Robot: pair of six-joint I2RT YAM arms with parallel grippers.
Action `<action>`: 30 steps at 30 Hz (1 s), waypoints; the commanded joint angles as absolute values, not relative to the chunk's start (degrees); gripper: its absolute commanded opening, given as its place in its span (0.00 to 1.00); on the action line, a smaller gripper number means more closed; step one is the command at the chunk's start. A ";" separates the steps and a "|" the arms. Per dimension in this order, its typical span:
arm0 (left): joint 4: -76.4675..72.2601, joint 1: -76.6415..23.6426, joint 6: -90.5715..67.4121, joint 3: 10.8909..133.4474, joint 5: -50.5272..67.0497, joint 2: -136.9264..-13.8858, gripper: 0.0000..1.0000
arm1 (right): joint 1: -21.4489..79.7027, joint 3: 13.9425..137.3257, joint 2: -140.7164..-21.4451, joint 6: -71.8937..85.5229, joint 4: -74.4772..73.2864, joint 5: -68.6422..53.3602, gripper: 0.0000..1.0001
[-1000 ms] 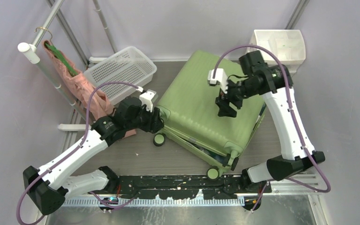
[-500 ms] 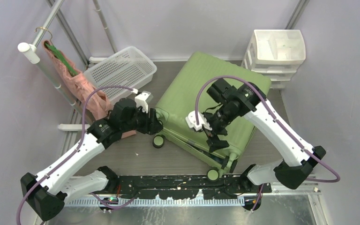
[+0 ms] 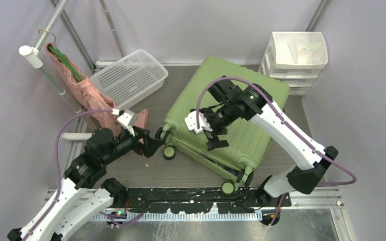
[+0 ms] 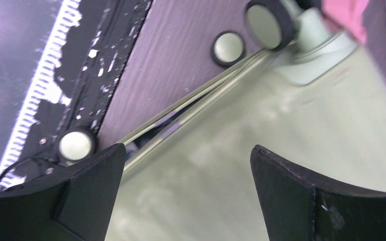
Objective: Open, take out, and arrange the luggage
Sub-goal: Adjust the luggage at the center of the board.
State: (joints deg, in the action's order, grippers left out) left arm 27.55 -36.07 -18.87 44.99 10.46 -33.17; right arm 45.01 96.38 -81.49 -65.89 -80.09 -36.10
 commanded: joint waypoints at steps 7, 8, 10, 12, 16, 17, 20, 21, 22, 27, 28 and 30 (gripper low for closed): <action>25.96 -36.00 -27.19 25.20 1.19 -10.73 0.74 | 53.13 108.46 -93.62 -68.48 -68.27 -35.34 1.00; 25.17 -36.00 -28.43 23.56 0.49 -9.00 0.74 | 54.06 109.76 -95.66 -69.24 -68.22 -34.85 1.00; 22.87 -36.02 -30.13 20.17 -1.59 -6.49 0.73 | 55.24 112.59 -98.91 -70.40 -68.06 -34.22 1.00; 21.88 -36.09 -30.90 17.10 -3.90 -5.56 0.73 | 56.07 115.38 -102.01 -71.34 -68.07 -33.54 1.00; 17.41 -36.08 -30.08 13.27 -6.80 -7.39 0.73 | 57.18 118.99 -106.94 -73.49 -68.49 -31.63 1.00; 16.05 -36.11 -29.41 12.47 -7.11 -8.37 0.73 | 57.49 119.14 -107.88 -74.42 -68.47 -30.75 1.00; 10.70 -36.05 -26.92 9.98 -7.09 -11.17 0.74 | 58.52 119.21 -110.44 -77.32 -68.81 -28.26 1.00; 8.41 -36.06 -26.05 9.09 -6.66 -11.95 0.74 | 58.68 119.26 -111.14 -78.09 -69.04 -27.81 1.00; 5.95 -36.06 -24.70 8.17 -5.90 -12.94 0.74 | 58.90 119.20 -111.72 -78.67 -69.15 -27.33 1.00; -3.59 -36.10 -17.22 6.27 -2.32 -16.27 0.73 | 59.92 119.09 -113.28 -81.35 -69.96 -25.06 0.86; -4.73 -36.11 -15.71 6.24 -1.69 -17.23 0.72 | 59.99 119.14 -113.29 -81.87 -70.29 -25.05 0.82; -6.81 -36.06 -13.19 6.03 -0.42 -19.29 0.71 | 60.07 119.68 -113.34 -83.12 -71.48 -25.04 0.74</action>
State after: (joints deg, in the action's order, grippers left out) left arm 5.54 -36.07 -20.67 5.78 -3.36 -16.64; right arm 59.57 116.84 -114.41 -79.29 -69.67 -25.89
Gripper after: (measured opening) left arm 0.722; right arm 0.800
